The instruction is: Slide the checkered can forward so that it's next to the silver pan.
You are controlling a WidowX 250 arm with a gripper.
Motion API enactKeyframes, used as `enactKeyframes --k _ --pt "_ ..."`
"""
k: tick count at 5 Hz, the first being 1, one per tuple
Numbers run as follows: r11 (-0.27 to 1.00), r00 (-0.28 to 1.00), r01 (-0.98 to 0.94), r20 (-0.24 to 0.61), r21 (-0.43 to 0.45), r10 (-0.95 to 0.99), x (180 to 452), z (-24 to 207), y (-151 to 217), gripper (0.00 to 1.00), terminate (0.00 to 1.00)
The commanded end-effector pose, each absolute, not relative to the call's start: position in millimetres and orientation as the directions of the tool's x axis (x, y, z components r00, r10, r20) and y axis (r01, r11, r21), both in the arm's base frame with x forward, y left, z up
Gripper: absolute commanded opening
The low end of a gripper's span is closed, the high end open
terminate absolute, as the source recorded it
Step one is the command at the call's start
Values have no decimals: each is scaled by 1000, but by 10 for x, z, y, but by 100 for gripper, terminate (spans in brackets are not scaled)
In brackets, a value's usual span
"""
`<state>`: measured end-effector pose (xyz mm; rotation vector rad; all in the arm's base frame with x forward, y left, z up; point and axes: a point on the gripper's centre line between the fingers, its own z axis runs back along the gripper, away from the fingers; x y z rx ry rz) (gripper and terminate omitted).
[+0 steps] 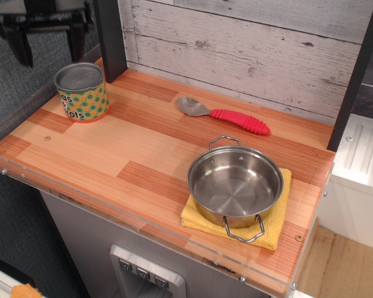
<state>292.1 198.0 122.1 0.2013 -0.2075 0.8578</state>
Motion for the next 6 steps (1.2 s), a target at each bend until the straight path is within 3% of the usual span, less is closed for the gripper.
enactKeyframes --k 1,4,6 --pt "491 448 -871 448 23 774 3131 1318 2342 100 0" --pt "397 338 -918 521 -2 784 3398 1140 2649 100 0" --pt "420 375 -907 483 18 791 3419 927 2614 100 0"
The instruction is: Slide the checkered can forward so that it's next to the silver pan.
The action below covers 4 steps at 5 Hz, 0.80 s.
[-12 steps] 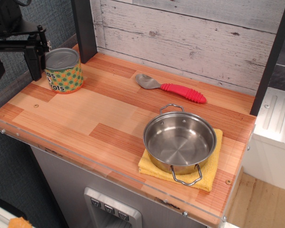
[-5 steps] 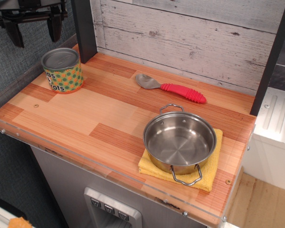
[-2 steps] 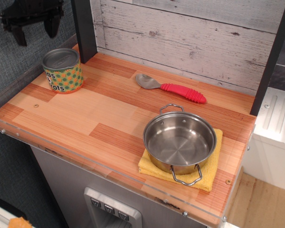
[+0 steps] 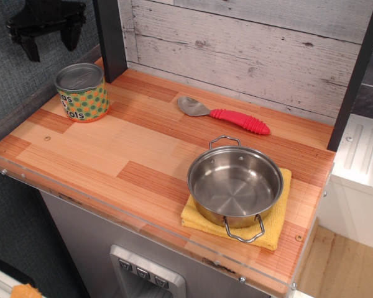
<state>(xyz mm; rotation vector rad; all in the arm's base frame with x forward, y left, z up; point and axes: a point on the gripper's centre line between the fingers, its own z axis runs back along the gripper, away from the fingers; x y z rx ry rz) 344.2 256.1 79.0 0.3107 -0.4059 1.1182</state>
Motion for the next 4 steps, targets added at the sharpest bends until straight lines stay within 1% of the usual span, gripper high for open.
enactKeyframes --k 1,3,4 --pt "420 375 -907 462 5 804 3415 876 2523 100 0" --pt "480 440 -877 453 30 775 3382 809 2299 100 0" --pt "508 466 -861 441 26 767 3369 815 2208 100 0"
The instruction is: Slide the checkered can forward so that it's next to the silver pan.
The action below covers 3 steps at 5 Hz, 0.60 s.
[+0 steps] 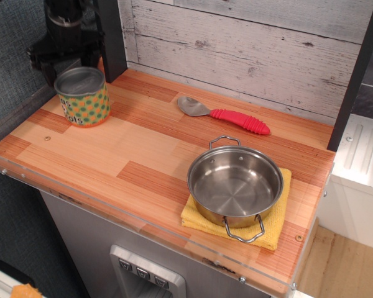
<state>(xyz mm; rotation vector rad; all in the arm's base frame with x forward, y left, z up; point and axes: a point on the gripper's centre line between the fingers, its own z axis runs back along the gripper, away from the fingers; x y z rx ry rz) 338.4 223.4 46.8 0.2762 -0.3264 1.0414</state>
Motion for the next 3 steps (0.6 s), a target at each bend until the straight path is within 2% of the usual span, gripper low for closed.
enactKeyframes --k 1,3 --pt "536 490 -844 421 11 763 3324 795 2115 100 0" --pt "576 532 -817 411 22 740 3219 751 1895 100 0"
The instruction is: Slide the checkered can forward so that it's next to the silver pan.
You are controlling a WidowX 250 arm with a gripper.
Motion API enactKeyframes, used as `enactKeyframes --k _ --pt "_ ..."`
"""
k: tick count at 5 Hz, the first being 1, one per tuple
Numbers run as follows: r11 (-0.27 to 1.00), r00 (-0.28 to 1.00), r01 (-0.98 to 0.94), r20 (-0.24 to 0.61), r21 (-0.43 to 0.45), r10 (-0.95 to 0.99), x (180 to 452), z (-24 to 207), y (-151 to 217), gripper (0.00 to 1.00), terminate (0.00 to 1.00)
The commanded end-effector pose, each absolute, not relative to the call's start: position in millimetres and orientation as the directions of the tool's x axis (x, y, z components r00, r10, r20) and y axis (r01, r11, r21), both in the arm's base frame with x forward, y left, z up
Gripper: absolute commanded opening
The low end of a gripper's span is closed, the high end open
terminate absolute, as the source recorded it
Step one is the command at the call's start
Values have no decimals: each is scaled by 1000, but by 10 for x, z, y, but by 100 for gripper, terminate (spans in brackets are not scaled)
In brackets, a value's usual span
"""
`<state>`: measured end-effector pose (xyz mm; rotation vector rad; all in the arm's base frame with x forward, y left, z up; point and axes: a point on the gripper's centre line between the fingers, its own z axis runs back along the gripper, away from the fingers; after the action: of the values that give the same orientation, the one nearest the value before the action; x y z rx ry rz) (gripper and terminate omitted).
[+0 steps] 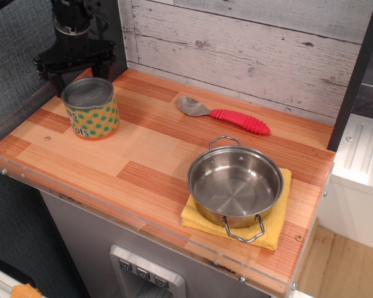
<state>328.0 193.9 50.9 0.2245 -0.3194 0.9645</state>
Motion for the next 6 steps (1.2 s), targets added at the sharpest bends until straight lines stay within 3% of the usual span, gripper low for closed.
enactKeyframes --k 1,6 --pt "588 543 -809 401 13 738 3178 731 1803 100 0" --pt "690 659 -722 349 45 667 2864 581 1222 100 0"
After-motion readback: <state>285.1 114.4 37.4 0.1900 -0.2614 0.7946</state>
